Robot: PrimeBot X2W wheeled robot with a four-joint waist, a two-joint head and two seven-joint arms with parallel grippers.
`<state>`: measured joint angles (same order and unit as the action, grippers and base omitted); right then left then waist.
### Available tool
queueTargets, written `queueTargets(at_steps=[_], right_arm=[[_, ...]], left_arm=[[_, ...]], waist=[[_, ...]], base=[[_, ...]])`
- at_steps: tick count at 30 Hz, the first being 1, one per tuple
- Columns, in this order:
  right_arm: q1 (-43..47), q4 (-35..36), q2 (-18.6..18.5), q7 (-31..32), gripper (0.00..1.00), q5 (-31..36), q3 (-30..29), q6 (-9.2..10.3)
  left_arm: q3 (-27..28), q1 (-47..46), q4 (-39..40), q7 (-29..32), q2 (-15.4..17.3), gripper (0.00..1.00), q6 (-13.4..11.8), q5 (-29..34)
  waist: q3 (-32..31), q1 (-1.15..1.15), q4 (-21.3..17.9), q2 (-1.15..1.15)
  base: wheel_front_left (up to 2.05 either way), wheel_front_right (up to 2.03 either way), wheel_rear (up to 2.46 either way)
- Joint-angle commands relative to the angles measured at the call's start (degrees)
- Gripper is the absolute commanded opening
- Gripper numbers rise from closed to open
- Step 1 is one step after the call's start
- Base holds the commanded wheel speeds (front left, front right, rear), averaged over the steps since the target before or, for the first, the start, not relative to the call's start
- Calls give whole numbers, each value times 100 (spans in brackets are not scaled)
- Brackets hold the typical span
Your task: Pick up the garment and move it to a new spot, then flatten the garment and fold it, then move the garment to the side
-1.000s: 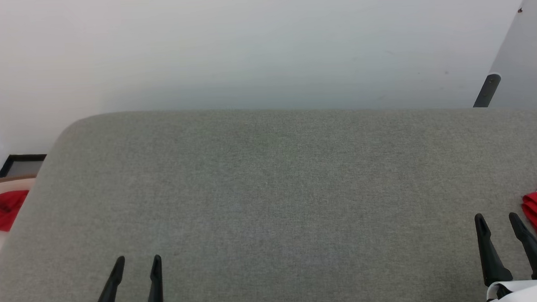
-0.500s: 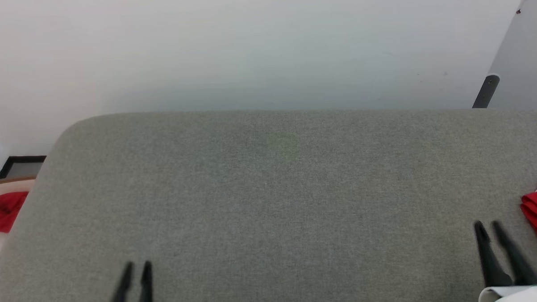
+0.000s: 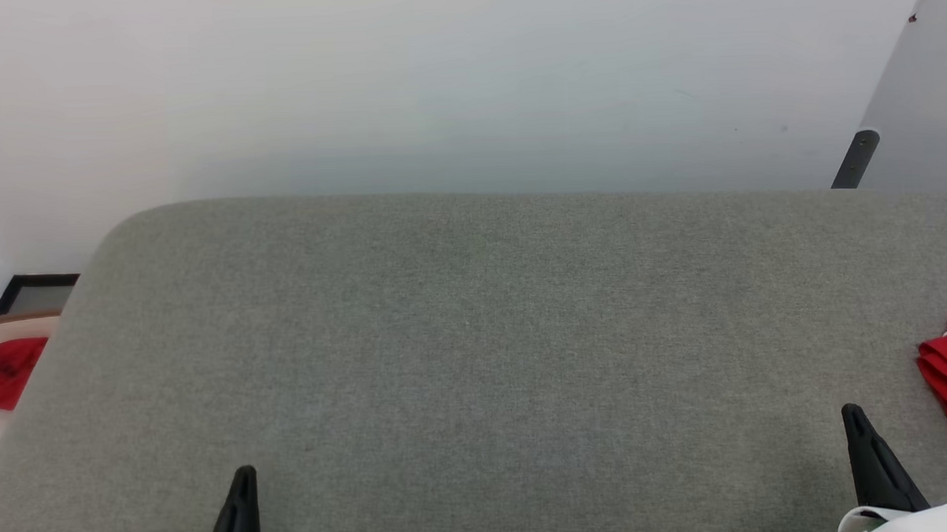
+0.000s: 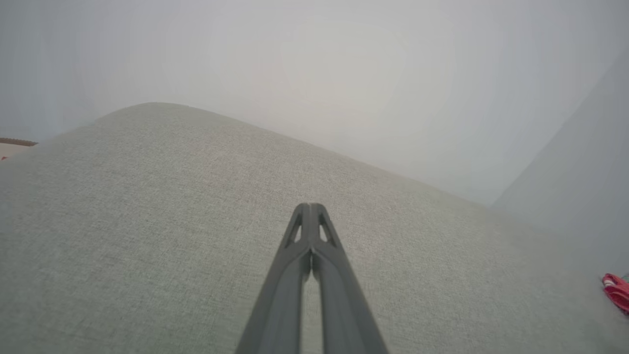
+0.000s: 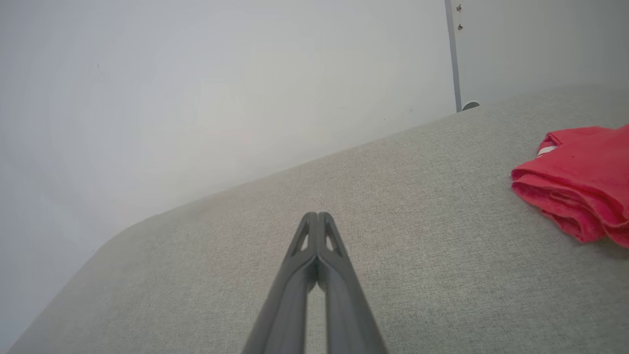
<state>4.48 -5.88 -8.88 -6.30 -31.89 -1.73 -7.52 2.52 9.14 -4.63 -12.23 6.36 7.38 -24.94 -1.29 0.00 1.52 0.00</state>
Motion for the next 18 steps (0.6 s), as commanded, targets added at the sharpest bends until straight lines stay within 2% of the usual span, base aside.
queueTargets(at_steps=[1,18], right_arm=[[-182,48,-9,45,0,-242,-58,1],[-402,-148,128,331,0,-1589,-157,1]], left_arm=[[20,-171,38,41,31,0,-2,-276],[36,-506,-201,409,-1,0,5,-1839]], waist=[[2,0,-2,0],[24,0,-25,0]], base=[[0,0,0],[0,0,0]])
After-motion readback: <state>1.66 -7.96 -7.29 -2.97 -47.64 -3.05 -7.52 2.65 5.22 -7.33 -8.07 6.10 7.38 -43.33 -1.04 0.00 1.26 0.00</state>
